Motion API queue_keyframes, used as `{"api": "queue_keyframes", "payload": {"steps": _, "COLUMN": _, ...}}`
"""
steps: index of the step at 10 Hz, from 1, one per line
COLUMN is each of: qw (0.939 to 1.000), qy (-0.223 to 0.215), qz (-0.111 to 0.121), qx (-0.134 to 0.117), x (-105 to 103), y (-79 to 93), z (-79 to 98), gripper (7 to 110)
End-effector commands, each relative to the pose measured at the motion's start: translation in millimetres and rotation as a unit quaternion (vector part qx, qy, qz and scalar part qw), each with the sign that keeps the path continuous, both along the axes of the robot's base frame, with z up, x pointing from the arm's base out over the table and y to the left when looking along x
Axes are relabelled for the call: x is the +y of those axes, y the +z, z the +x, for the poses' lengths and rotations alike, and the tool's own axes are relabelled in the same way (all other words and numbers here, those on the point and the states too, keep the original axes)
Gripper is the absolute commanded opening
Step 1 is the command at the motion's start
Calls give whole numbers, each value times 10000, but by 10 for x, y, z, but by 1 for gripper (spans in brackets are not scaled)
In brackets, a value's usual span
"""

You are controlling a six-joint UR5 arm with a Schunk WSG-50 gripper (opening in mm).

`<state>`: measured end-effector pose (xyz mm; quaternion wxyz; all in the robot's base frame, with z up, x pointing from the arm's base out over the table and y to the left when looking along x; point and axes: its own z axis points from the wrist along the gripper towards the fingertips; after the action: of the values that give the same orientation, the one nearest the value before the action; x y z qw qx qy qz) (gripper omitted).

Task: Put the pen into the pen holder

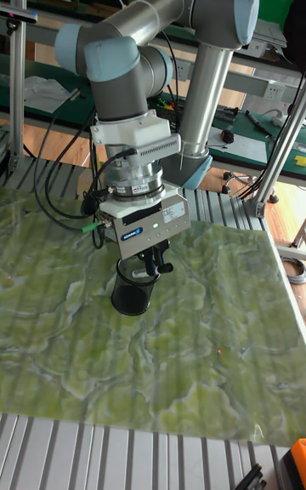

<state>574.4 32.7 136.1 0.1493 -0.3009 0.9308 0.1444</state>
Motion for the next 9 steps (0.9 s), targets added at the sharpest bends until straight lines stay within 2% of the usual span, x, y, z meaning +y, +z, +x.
{"api": "queue_keyframes", "payload": {"steps": 1, "qw": 9999, "qy": 12, "qz": -18, "qx": 160, "x": 28, "y": -111, "z": -58, "gripper": 7}}
{"api": "queue_keyframes", "payload": {"steps": 3, "qw": 9996, "qy": 21, "qz": -28, "qx": 271, "x": 25, "y": -114, "z": -115, "gripper": 7}}
{"api": "queue_keyframes", "payload": {"steps": 9, "qw": 9996, "qy": -12, "qz": -53, "qx": 292, "x": 14, "y": -107, "z": -127, "gripper": 7}}
